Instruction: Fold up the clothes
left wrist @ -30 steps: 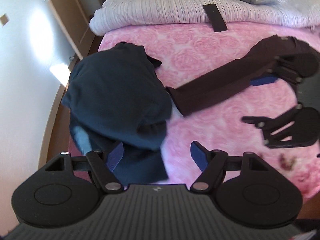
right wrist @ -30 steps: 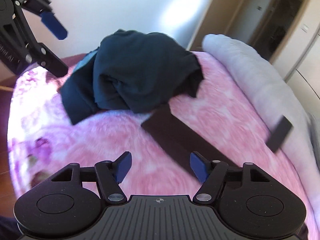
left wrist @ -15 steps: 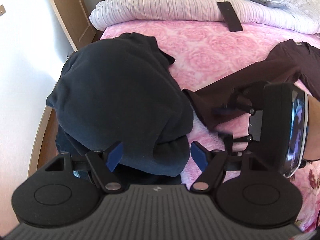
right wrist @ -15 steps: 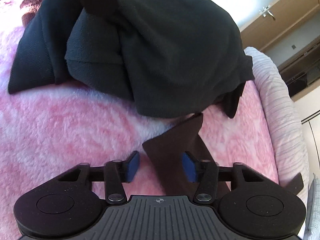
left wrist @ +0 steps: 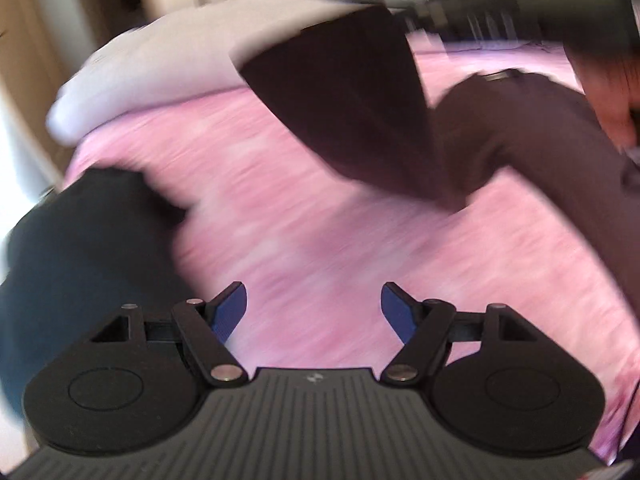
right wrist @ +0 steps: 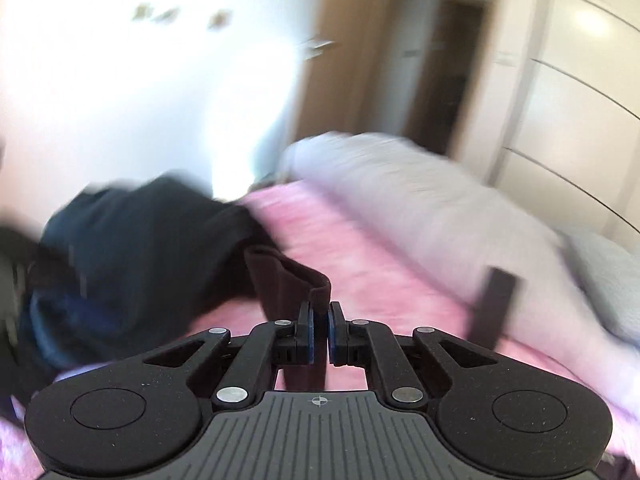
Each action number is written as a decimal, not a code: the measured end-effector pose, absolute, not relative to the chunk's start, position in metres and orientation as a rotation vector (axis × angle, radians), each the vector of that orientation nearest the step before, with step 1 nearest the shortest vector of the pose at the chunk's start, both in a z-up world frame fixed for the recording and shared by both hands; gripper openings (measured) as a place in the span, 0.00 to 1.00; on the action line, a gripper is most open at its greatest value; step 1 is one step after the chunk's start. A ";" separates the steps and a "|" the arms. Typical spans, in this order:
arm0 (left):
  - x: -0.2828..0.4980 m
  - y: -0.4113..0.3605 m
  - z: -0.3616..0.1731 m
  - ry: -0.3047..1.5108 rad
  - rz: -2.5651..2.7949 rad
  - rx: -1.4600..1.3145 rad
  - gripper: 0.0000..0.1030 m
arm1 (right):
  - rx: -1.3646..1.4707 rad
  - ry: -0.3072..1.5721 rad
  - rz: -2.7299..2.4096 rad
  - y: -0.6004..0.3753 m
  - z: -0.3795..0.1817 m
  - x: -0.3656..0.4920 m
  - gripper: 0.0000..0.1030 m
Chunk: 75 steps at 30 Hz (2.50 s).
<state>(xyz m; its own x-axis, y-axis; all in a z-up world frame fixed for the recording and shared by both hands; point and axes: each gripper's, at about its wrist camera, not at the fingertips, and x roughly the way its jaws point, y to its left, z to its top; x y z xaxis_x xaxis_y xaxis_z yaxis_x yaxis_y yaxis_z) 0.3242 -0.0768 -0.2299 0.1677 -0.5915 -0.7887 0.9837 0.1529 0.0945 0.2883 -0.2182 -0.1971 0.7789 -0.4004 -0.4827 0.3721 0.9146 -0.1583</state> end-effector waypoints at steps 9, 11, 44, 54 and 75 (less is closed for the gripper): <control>0.173 -0.176 -0.230 0.695 -1.287 0.731 0.69 | 0.039 0.313 -0.683 -0.396 -0.126 0.083 0.06; 0.147 -0.198 -0.236 0.739 -1.266 0.722 0.69 | 0.094 0.306 -0.779 -0.431 -0.133 0.025 0.06; 0.049 -0.352 -0.360 0.392 -1.127 1.068 0.03 | 0.532 0.732 -1.280 -0.538 -0.275 -0.162 0.47; 0.028 -0.330 -0.372 0.333 -1.184 1.019 0.01 | 0.339 0.821 -0.574 -0.657 -0.274 -0.075 0.47; 0.060 -0.323 -0.375 0.492 -1.126 0.810 0.04 | 0.416 1.039 -0.494 -0.794 -0.338 -0.001 0.03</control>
<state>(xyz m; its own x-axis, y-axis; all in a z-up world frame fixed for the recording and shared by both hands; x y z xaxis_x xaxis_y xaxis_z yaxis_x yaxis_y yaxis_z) 0.0595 -0.3229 -0.3751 0.3718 -0.5955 -0.7122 0.9271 0.1996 0.3172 -0.0012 -0.7937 -0.3375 0.4169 -0.1896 -0.8890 0.5700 0.8163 0.0933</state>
